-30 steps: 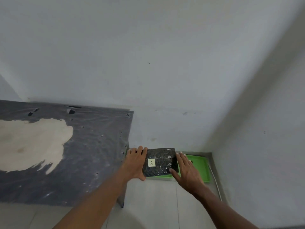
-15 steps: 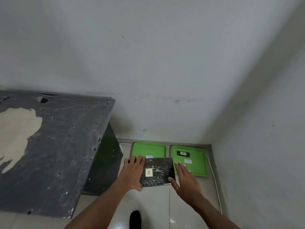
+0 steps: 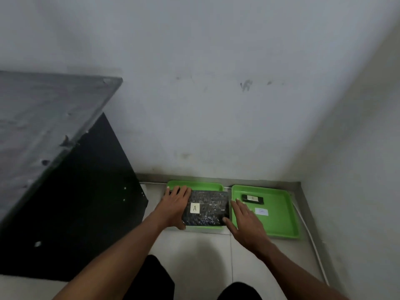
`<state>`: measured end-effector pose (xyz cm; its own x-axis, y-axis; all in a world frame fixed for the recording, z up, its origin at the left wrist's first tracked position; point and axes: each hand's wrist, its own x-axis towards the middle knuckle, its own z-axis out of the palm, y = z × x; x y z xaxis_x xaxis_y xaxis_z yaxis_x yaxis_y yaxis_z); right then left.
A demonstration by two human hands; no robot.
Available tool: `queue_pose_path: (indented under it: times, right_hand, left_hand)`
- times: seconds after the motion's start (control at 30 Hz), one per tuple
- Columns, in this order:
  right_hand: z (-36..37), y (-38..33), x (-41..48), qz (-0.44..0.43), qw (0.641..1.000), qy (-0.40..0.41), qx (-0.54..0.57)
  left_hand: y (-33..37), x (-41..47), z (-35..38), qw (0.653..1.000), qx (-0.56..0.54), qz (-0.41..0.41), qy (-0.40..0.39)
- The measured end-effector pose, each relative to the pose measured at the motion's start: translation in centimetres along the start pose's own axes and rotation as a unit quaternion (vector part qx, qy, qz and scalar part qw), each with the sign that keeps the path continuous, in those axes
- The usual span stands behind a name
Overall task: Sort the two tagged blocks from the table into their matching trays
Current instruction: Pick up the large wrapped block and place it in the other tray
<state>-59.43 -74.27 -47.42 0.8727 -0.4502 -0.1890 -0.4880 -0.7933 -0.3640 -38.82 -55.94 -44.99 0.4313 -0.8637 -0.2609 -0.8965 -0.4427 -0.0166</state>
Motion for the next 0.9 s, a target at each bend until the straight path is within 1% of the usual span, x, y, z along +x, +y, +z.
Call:
queue_pose_path:
  times: [0.2, 0.37, 0.6, 0.77, 0.9]
  right_hand:
    - [10.3, 3.3, 5.3, -0.026, 0.999, 0.018, -0.014]
    - [14.5, 4.8, 7.4, -0.03, 0.999, 0.017, -0.019]
    - [17.7, 5.8, 11.4, -0.017, 1.0, -0.022, -0.004]
    - [21.8, 6.9, 14.9, -0.003, 0.998, -0.062, 0.023]
    - [25.7, 8.2, 17.2, 0.02, 0.994, -0.102, 0.045]
  left_hand:
    - [-1.7, 5.6, 9.8, 0.999, 0.025, -0.012, 0.025]
    - [-3.0, 7.5, 13.9, 0.999, 0.035, -0.004, 0.039]
    - [-6.4, 12.0, 17.0, 1.0, -0.004, -0.014, 0.024]
    - [-9.4, 17.4, 20.5, 0.999, -0.042, -0.01, -0.014]
    - [-11.5, 22.0, 22.9, 0.998, -0.044, -0.015, -0.041]
